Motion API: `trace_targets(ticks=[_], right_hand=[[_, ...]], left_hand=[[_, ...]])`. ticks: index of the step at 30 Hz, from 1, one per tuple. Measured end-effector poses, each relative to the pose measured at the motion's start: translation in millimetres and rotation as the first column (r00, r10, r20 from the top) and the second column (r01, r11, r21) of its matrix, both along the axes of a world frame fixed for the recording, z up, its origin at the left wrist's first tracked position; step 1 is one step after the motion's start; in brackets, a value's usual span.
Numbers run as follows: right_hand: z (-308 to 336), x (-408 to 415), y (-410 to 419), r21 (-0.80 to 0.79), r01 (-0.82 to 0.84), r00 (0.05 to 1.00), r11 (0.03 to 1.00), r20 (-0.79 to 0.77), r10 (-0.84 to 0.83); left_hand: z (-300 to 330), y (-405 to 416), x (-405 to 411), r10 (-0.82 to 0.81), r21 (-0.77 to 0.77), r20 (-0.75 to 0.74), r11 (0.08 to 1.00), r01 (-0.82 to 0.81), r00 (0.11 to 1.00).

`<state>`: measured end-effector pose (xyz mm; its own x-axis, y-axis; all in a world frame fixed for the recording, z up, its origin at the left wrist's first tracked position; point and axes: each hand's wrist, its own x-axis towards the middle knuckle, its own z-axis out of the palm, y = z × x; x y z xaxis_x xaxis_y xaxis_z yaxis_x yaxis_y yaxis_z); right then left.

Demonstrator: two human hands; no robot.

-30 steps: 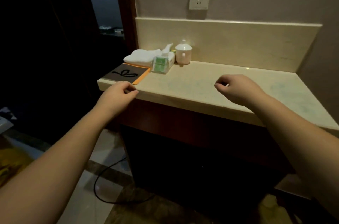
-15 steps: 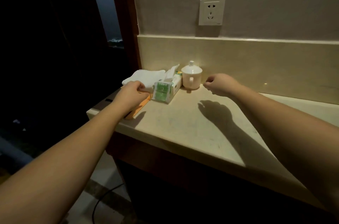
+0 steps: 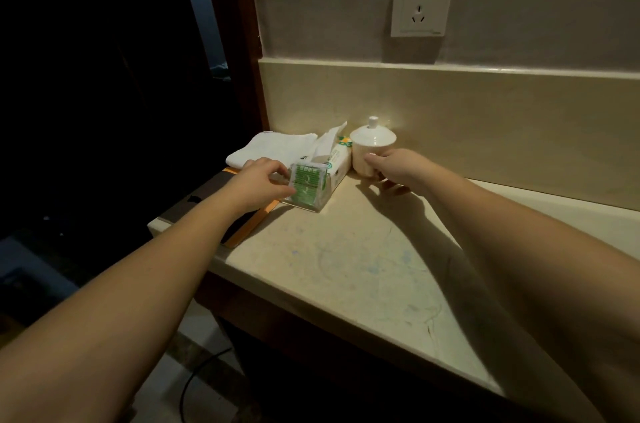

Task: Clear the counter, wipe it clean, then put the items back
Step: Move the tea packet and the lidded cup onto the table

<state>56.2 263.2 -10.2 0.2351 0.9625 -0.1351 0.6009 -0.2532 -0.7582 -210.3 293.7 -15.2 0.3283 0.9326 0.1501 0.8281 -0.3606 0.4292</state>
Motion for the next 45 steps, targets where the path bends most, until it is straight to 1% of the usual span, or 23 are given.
trace_targets(ticks=[4, 8, 11, 14, 16, 21, 27, 33, 37, 41, 45], right_hand=[[-4, -3, 6, -0.025, 0.035, 0.989, 0.999, -0.142, -0.038], [-8, -5, 8, -0.066, 0.106, 0.952, 0.992, -0.28, -0.12], [-8, -7, 6, -0.106, 0.145, 0.901, 0.984, -0.398, -0.176], [-5, -11, 0, -0.153, 0.169, 0.82, 0.974, -0.526, -0.225], [-4, -14, -3, -0.155, 0.182, 0.784, 0.971, -0.573, -0.238], [-4, -18, -9, -0.119, 0.249, 0.766, 0.961, -0.584, -0.271], [-3, -19, -23, -0.071, 0.302, 0.754, 0.951, -0.592, -0.284], [5, -16, -51, 0.001, 0.263, 0.738, 0.965, -0.644, -0.201], [21, -20, -88, 0.054, 0.236, 0.742, 0.97, -0.655, -0.144], [34, -27, -143, 0.083, 0.246, 0.762, 0.966, -0.633, -0.14], [41, -42, -209, 0.082, 0.265, 0.771, 0.961, -0.616, -0.16]], left_hand=[[1, 4, -3, -0.023, -0.033, 0.003, 0.999, 0.023, 1.0], [1, 2, -5, -0.059, -0.056, 0.034, 0.997, 0.061, 0.998], [1, -3, -7, -0.065, -0.086, 0.081, 0.994, 0.072, 0.995], [-1, -10, -6, -0.064, -0.101, 0.146, 0.992, 0.079, 0.987], [-2, -16, -5, -0.053, -0.107, 0.179, 0.992, 0.074, 0.982], [-3, -21, -11, -0.047, -0.136, 0.223, 0.988, 0.079, 0.974], [-4, -36, -17, -0.029, -0.117, 0.26, 0.991, 0.061, 0.965], [12, -62, -31, -0.027, -0.093, 0.364, 0.994, 0.065, 0.931], [24, -90, -43, -0.028, -0.079, 0.446, 0.994, 0.071, 0.895], [30, -127, -55, -0.043, -0.042, 0.489, 0.996, 0.072, 0.871], [30, -171, -73, -0.083, -0.045, 0.543, 0.991, 0.128, 0.835]])
